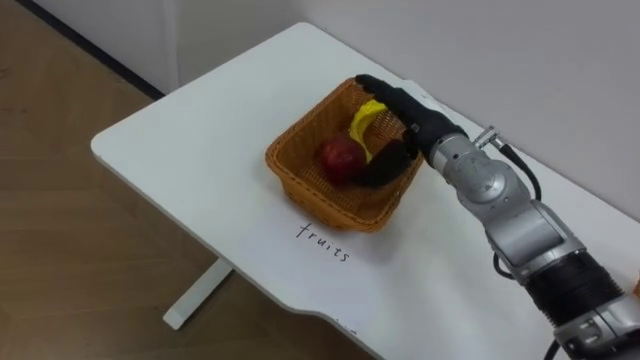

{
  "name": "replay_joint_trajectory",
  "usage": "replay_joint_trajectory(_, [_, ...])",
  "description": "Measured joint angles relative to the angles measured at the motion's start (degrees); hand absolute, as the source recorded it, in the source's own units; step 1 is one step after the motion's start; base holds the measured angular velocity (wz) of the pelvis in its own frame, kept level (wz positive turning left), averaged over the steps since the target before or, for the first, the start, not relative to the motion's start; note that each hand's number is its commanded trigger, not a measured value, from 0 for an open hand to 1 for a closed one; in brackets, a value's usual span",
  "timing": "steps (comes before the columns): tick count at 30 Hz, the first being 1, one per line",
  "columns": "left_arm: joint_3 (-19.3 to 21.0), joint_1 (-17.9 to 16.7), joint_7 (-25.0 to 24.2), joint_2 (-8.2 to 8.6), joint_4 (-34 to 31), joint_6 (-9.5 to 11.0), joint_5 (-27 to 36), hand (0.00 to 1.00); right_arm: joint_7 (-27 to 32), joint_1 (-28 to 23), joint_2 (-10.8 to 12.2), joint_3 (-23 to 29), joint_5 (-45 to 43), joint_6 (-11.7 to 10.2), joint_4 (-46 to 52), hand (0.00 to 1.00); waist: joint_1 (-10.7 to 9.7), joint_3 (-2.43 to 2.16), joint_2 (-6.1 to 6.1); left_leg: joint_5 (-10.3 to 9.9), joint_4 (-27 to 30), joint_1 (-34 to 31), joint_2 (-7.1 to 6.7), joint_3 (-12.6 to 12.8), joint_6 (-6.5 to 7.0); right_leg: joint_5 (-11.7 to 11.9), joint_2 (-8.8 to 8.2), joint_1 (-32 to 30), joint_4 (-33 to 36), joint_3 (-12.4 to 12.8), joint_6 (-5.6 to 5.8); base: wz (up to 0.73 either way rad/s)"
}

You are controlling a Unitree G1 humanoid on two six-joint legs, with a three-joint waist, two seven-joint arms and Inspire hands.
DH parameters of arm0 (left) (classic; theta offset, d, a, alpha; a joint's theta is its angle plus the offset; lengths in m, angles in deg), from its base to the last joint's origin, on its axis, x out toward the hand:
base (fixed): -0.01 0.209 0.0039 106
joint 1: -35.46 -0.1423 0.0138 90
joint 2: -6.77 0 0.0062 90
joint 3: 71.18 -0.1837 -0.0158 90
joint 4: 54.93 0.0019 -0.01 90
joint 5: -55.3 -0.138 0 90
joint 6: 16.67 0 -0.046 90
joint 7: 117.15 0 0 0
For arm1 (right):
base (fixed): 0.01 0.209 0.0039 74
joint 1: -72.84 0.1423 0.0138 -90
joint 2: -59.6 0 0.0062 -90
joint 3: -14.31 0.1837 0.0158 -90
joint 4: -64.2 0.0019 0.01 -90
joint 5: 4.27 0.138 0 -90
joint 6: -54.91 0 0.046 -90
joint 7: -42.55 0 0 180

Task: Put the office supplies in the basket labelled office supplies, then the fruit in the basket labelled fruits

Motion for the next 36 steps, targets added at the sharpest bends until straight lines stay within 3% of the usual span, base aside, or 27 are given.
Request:
replay_joint_trajectory(17, [0.05, 0.48, 2.01, 0.17, 0.08, 0.00, 0.02, 0.00, 0.05, 0.14, -0.02, 0.48, -0.95, -0.03, -0.10, 0.00, -1.03, 0.16, 0.26, 0.00, -0.02, -0.05, 0.02, 0.25, 0.00, -0.03, -0.11, -0.05, -0.01, -0.69, 0.05, 0.00])
replay_joint_trajectory(22, [0.05, 0.60, 3.06, 0.91, 0.17, 0.00, 0.08, 0.00, 0.07, 0.44, -0.07, 2.90, -2.06, -0.26, 1.02, 0.00, -2.11, 0.12, 1.12, -0.02, -0.05, 0.19, 0.04, 1.10, 0.03, -0.03, -0.09, -0.13, -0.05, 0.40, 0.05, -0.08])
replay_joint_trajectory(25, [0.15, 0.82, 3.05, 1.57, 0.17, 0.19, 0.06, 0.00, 0.06, 0.44, -0.24, 5.78, -2.04, -0.76, 1.71, 0.00, -3.29, -0.03, 1.92, 0.00, -0.04, 0.20, 0.04, 1.41, 0.06, -0.02, -0.15, -0.23, -0.04, 0.40, 0.07, -0.05])
replay_joint_trajectory(30, [0.24, 1.10, 2.43, 1.69, 0.94, 0.48, 0.06, 0.00, 0.60, 0.43, -1.06, 9.76, -1.91, -1.49, 6.38, 0.00, -5.95, -0.70, 3.41, 0.02, -0.13, 0.45, 0.13, 1.44, 0.02, -0.03, -0.04, -0.09, -0.05, 0.38, 0.07, 0.00])
replay_joint_trajectory(36, [1.37, 2.45, 2.31, 1.67, 1.02, 1.59, 0.12, 0.00, 2.58, 0.43, -2.16, 12.97, -1.04, -1.97, 8.30, 0.00, -8.47, -0.93, 3.46, 0.12, -0.11, 0.61, 0.15, 1.77, -0.04, -0.03, -0.08, -0.03, -0.01, 0.61, 0.08, -0.01])
